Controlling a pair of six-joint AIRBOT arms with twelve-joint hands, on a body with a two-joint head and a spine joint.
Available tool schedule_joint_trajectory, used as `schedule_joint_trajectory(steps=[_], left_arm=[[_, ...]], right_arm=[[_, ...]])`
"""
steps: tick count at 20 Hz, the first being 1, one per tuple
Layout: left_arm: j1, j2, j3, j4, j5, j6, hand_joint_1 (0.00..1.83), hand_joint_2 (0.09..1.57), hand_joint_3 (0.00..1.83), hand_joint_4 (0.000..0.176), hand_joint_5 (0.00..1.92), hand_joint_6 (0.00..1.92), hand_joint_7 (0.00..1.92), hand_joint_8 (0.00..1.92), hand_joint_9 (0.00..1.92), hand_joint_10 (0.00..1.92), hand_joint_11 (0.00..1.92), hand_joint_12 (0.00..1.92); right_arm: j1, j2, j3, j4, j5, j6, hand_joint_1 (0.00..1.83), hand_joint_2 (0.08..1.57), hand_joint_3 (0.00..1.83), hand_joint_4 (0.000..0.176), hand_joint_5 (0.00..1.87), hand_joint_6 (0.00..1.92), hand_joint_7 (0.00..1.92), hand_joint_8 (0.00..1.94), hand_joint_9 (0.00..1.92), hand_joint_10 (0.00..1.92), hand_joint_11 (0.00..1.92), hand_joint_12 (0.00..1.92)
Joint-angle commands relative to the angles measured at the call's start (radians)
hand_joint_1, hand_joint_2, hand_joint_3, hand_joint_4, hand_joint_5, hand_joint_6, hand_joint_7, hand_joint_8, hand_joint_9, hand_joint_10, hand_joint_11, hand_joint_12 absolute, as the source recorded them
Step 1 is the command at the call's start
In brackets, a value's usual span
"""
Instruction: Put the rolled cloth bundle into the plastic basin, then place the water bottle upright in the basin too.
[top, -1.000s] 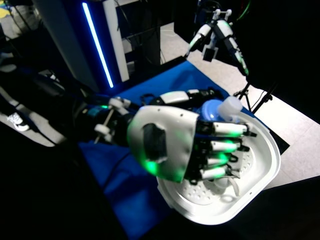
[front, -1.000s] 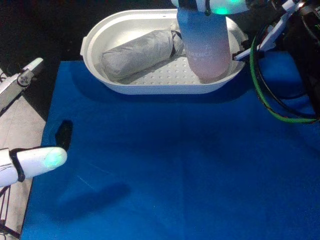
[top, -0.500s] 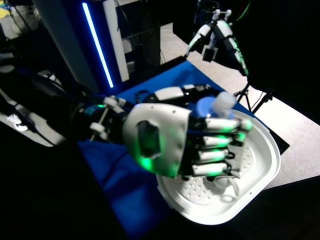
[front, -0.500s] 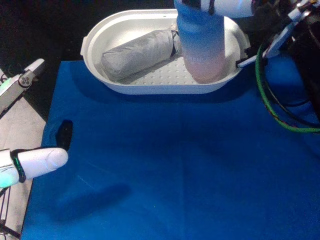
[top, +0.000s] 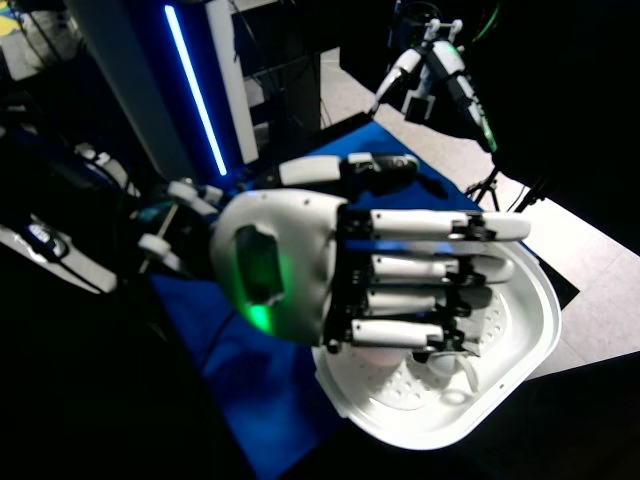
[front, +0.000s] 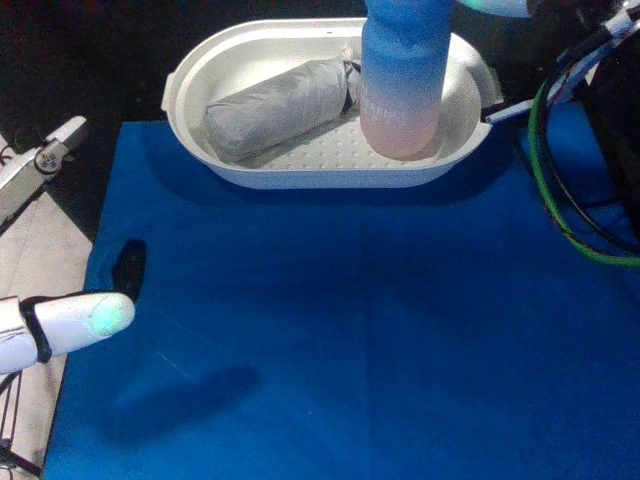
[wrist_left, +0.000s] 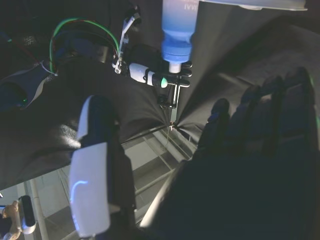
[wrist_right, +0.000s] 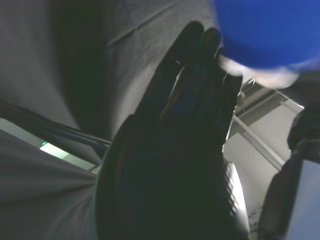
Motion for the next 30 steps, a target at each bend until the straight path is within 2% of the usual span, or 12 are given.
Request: schedule_joint_trajectory(steps=[1, 4, 6, 7, 8, 10, 11, 13, 17, 20, 25, 30], left_arm=[[-0.006, -0.004, 0.000, 0.003, -0.122, -0.008, 0.59, 0.85, 0.00, 0.176, 0.00, 0.00, 0.00, 0.00, 0.00, 0.00, 0.01, 0.00], [-0.005, -0.002, 0.001, -0.004, -0.125, -0.008, 0.62, 0.88, 0.01, 0.176, 0.00, 0.00, 0.00, 0.00, 0.00, 0.00, 0.00, 0.00], [-0.005, 0.007, 0.001, -0.006, -0.129, -0.007, 0.63, 0.92, 0.02, 0.173, 0.00, 0.00, 0.00, 0.00, 0.00, 0.00, 0.00, 0.00], [-0.006, 0.014, 0.001, -0.006, -0.131, -0.007, 0.61, 0.92, 0.01, 0.168, 0.00, 0.00, 0.00, 0.00, 0.00, 0.00, 0.00, 0.00], [-0.006, 0.022, 0.001, -0.007, -0.133, -0.007, 0.61, 0.88, 0.00, 0.175, 0.00, 0.00, 0.00, 0.00, 0.00, 0.00, 0.00, 0.00], [-0.006, 0.039, 0.001, -0.012, -0.145, -0.003, 0.62, 0.87, 0.00, 0.176, 0.00, 0.00, 0.00, 0.00, 0.00, 0.00, 0.00, 0.00], [-0.006, 0.050, 0.000, -0.018, -0.156, 0.003, 0.61, 0.88, 0.00, 0.176, 0.00, 0.00, 0.00, 0.00, 0.00, 0.00, 0.00, 0.00], [-0.005, 0.071, -0.007, -0.026, -0.171, 0.019, 0.56, 0.93, 0.02, 0.176, 0.00, 0.00, 0.00, 0.00, 0.00, 0.00, 0.00, 0.00], [0.041, 0.114, -0.033, -0.063, -0.228, 0.034, 0.52, 0.91, 0.00, 0.176, 0.00, 0.00, 0.00, 0.00, 0.00, 0.00, 0.00, 0.00], [0.115, 0.136, -0.074, -0.109, -0.277, 0.038, 0.43, 0.93, 0.01, 0.176, 0.00, 0.00, 0.00, 0.00, 0.00, 0.00, 0.00, 0.00], [0.130, 0.140, -0.104, -0.114, -0.277, 0.059, 0.21, 0.91, 0.00, 0.176, 0.00, 0.00, 0.00, 0.00, 0.00, 0.00, 0.01, 0.00], [0.131, 0.117, -0.115, -0.131, -0.277, 0.052, 0.16, 0.92, 0.00, 0.176, 0.00, 0.00, 0.00, 0.00, 0.04, 0.01, 0.11, 0.05]], right_arm=[[0.006, 0.011, -0.007, 0.004, 0.121, 0.013, 0.73, 1.12, 0.00, 0.051, 0.48, 0.00, 0.63, 0.00, 0.72, 0.02, 0.31, 1.18], [-0.002, 0.061, -0.049, -0.022, 0.122, 0.013, 0.69, 1.12, 0.00, 0.058, 0.40, 0.00, 0.53, 0.00, 0.61, 0.00, 0.22, 1.04], [-0.014, 0.123, -0.099, -0.049, 0.131, 0.012, 0.69, 1.12, 0.00, 0.100, 0.27, 0.00, 0.37, 0.00, 0.37, 0.00, 0.02, 0.88], [-0.017, 0.156, -0.124, -0.074, 0.133, 0.012, 0.68, 1.11, 0.00, 0.090, 0.24, 0.00, 0.34, 0.00, 0.32, 0.00, 0.00, 0.81], [-0.020, 0.190, -0.156, -0.089, 0.134, -0.001, 0.64, 1.05, 0.00, 0.110, 0.14, 0.00, 0.21, 0.00, 0.18, 0.00, 0.00, 0.41], [-0.026, 0.272, -0.248, -0.094, 0.140, -0.132, 0.58, 1.03, 0.00, 0.129, 0.10, 0.00, 0.15, 0.00, 0.11, 0.00, 0.00, 0.22], [-0.036, 0.323, -0.312, -0.096, 0.141, -0.208, 0.57, 1.02, 0.00, 0.115, 0.10, 0.00, 0.10, 0.00, 0.05, 0.01, 0.00, 0.03], [-0.102, 0.407, -0.416, -0.095, 0.195, -0.289, 0.59, 0.97, 0.00, 0.150, 0.08, 0.00, 0.08, 0.00, 0.04, 0.00, 0.00, 0.00], [-0.396, 0.499, -0.576, 0.063, 0.501, -0.291, 0.69, 0.89, 0.00, 0.176, 0.01, 0.00, 0.00, 0.00, 0.00, 0.00, 0.00, 0.00], [-0.598, 0.542, -0.680, 0.158, 0.653, -0.291, 0.64, 0.92, 0.00, 0.157, 0.00, 0.00, 0.01, 0.00, 0.03, 0.01, 0.00, 0.00], [-0.892, 0.532, -0.789, 0.354, 0.794, -0.240, 0.55, 1.00, 0.02, 0.176, 0.00, 0.00, 0.02, 0.01, 0.01, 0.00, 0.00, 0.00], [-0.911, 0.488, -0.790, 0.376, 0.798, -0.199, 0.53, 1.00, 0.00, 0.176, 0.00, 0.00, 0.01, 0.00, 0.00, 0.00, 0.00, 0.00]])
